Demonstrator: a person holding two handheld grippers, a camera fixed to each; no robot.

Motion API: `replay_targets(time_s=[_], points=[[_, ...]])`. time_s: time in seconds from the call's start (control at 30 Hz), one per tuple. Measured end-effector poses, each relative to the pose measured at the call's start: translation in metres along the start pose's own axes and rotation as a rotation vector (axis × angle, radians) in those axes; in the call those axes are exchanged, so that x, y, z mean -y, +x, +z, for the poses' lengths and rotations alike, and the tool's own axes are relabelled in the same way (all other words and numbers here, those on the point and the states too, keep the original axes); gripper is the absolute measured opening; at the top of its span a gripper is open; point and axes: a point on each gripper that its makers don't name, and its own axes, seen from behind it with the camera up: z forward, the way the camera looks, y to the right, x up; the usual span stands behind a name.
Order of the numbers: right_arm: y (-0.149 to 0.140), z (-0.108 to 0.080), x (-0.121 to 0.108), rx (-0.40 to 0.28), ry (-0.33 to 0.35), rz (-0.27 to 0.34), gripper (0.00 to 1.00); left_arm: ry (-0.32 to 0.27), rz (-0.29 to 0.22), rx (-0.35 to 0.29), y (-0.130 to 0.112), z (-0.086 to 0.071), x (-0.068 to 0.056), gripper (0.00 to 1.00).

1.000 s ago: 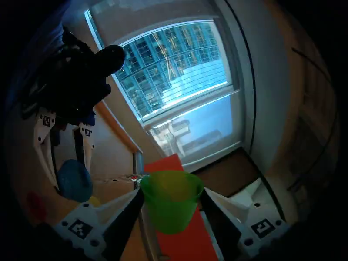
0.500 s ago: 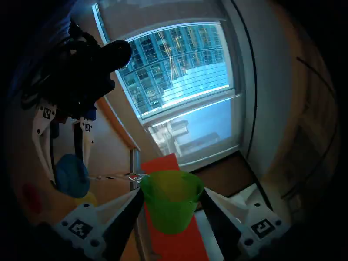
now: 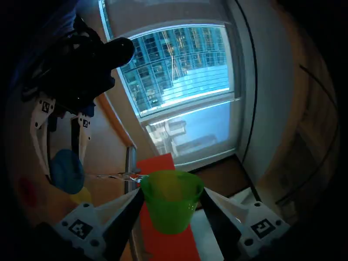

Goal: Pour water

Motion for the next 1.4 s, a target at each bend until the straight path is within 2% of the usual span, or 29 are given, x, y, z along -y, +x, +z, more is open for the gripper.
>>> replay_targets(time_s=[0.77,1.4], points=[[0.007,0.004,-0.007,0.000,-0.022,-0.110,0.91,0.001,-0.003,0.001,-0.002,-0.001,0.000,0.86],[0.018,0.010,-0.009,0.009,-0.042,-0.236,0.90,0.003,-0.005,-0.003,0.002,-0.003,-0.001,0.86]])
